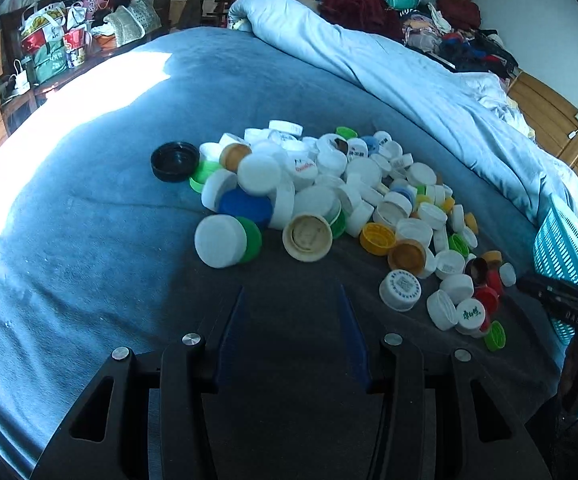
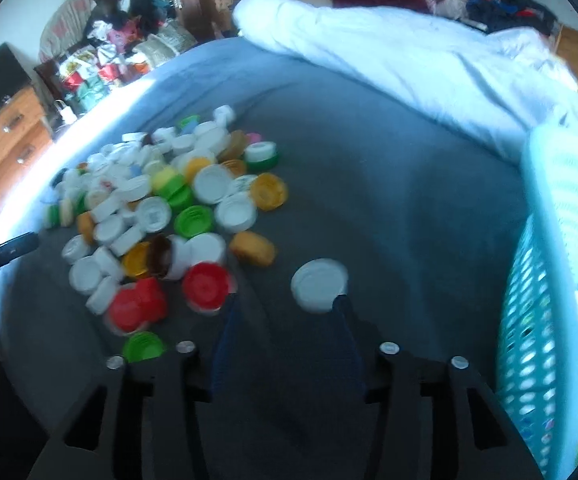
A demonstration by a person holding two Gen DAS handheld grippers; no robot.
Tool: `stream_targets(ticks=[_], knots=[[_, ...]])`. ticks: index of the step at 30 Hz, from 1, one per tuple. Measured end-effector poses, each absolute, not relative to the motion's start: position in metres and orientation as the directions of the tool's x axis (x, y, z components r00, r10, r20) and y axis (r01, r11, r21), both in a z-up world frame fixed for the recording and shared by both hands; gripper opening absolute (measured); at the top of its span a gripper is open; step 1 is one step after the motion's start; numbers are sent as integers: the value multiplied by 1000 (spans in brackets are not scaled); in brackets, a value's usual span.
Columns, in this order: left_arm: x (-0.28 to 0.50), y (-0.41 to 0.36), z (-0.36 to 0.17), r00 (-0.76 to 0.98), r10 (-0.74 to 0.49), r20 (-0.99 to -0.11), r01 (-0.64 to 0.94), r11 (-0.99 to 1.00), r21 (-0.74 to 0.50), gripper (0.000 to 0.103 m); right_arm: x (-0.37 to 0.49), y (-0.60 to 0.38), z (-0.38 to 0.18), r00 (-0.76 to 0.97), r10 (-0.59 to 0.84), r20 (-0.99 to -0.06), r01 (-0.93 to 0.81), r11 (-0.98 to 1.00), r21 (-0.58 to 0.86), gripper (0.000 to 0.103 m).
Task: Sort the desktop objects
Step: 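Grasp a white cap with the right tool while the left tool grasps a printed white cap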
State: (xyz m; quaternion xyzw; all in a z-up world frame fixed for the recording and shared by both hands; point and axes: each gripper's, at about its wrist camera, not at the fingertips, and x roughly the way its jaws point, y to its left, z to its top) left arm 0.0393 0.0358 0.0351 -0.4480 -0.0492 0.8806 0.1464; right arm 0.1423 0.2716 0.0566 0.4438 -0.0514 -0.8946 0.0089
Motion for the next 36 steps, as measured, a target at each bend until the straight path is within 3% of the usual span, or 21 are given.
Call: stream_targets(ticks=[2,8,10,11,12,15,19,31,33,36], knots=[[40,38,34,-551,307,-776,-215,-951,-224,41,140,274,56,-614,-46,-788,-32,-996,83,60],[42,53,32,-534,332,-777,-255,-940,-226,41,124,273,28,-571,-29,-821,-22,-998,51,61],[44,60,33,-526,346,-777,-281,-933,-226,41,124,273,25,-566,-7,-825,-34,-999,32,50],[45,66,34,-522,355,-776,-305,-927,-219,41,124,272,27,-561,-9,-828,-33,-999,33,35],[47,71,34,-519,360,-775,-329,-921,-207,41,125,272,29,-558,-17,-830,-32,-999,42,34],[50,84,33,-511,361,-780,-395,-905,-160,41,131,268,34,-554,-53,-831,-19,-997,76,34],[47,91,34,-492,415,-765,-418,-884,-210,41,142,267,33,-547,-85,-832,-23,-993,117,34],[36,114,21,-518,354,-779,-377,-912,-163,41,146,268,49,-579,-109,-808,-28,-988,153,34],[38,118,22,-529,329,-782,-368,-920,-138,26,148,268,55,-587,-118,-801,-27,-986,165,34],[40,122,29,-541,289,-790,-335,-935,-113,25,155,265,69,-600,-140,-787,-17,-982,188,34]])
